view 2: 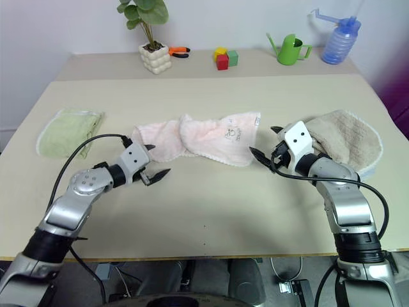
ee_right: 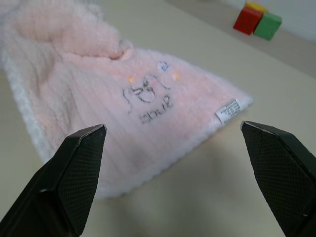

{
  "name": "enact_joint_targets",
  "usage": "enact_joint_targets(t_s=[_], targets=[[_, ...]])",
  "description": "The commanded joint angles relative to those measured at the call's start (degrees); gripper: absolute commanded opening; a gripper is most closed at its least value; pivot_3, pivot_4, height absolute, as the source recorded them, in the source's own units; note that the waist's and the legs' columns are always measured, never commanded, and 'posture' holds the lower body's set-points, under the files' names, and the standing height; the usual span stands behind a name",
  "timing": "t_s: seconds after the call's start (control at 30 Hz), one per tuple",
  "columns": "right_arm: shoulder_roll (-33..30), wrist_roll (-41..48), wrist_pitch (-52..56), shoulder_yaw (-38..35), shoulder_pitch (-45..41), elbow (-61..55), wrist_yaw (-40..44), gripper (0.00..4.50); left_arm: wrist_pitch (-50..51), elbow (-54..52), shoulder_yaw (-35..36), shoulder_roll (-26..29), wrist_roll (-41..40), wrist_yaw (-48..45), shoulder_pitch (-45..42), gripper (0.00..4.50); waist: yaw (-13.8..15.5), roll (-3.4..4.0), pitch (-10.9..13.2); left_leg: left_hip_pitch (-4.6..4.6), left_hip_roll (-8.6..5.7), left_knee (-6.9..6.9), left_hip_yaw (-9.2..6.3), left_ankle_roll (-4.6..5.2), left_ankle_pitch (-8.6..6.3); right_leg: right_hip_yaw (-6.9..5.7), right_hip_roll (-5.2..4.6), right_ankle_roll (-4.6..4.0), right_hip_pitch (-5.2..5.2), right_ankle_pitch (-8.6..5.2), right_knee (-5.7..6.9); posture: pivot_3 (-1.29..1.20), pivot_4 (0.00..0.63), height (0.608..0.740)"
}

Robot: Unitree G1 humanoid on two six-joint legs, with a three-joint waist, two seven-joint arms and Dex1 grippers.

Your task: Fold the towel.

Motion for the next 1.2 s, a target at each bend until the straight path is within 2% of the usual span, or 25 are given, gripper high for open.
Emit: enact_joint_targets(t_s=[0.03,0.13,0.2,0.4,0.47,0.73,1.17,1.2], targets=[[0.9,0.5,0.0,-1.1,0.5,-3.5,-1.1,4.46,-1.8,5.4,0.3,-1.5,2.1,2.1,-2.2,4.50,0.2,0.00,0.0,0.01,0.00,0.00,0.01,0.00,0.00,0.00,0.00,0.00,0.01,0.00,0.00,0.00,0.150,0.732],[1.1,0.5,0.0,-1.2,1.0,-4.0,-1.4,4.46,-3.3,7.2,0.1,-1.9,2.4,2.0,-2.9,4.50,0.3,0.01,0.0,0.02,0.00,0.00,0.01,-0.01,0.01,0.01,0.00,0.00,0.01,0.00,0.00,0.00,0.150,0.732],[1.3,0.6,-0.1,-1.4,1.7,-4.5,-1.4,4.50,-4.0,7.4,0.0,-1.7,2.7,1.8,-2.8,3.96,0.4,0.01,0.0,0.03,0.00,0.00,0.01,-0.02,0.01,0.01,0.00,0.00,0.02,0.00,0.01,0.00,0.150,0.732],[0.8,-0.7,-0.2,1.1,2.2,-6.6,-0.8,4.50,-4.9,5.4,1.5,-1.0,1.2,0.5,-1.1,1.23,0.2,0.01,0.0,0.04,0.01,0.00,0.02,-0.01,0.00,0.01,0.00,0.00,0.01,0.00,0.01,0.00,0.150,0.732],[0.5,-1.5,-0.3,2.5,2.1,-7.5,-0.3,4.50,-5.0,4.6,2.1,-1.0,0.7,0.5,-0.6,0.16,0.1,0.01,0.0,0.04,0.02,0.00,0.01,-0.01,0.00,0.01,0.02,0.00,0.00,0.00,0.02,0.00,0.150,0.732],[0.2,-9.8,-1.0,11.9,2.1,-9.7,-0.1,4.50,-1.4,-1.7,7.2,-1.5,-3.8,0.6,2.4,0.07,0.3,0.00,0.0,0.04,0.02,0.00,0.00,-0.01,0.00,0.01,0.02,0.00,0.01,0.00,0.01,0.00,0.150,0.732],[0.4,-22.1,-6.6,16.0,-1.4,0.7,-4.2,4.50,0.3,-4.8,10.4,-0.7,-5.7,-0.1,4.6,0.07,0.4,0.00,0.0,0.04,0.01,0.01,0.01,-0.04,0.02,0.01,0.02,0.00,0.01,0.00,0.01,0.00,0.150,0.732],[0.3,-23.1,-7.0,16.0,-1.8,1.5,-5.0,3.95,0.3,-5.0,10.5,-0.6,-5.7,-0.1,4.8,0.00,0.4,0.00,0.0,0.04,0.01,0.01,0.01,-0.04,0.02,0.01,0.02,0.00,0.02,0.00,0.01,0.00,0.150,0.732]])
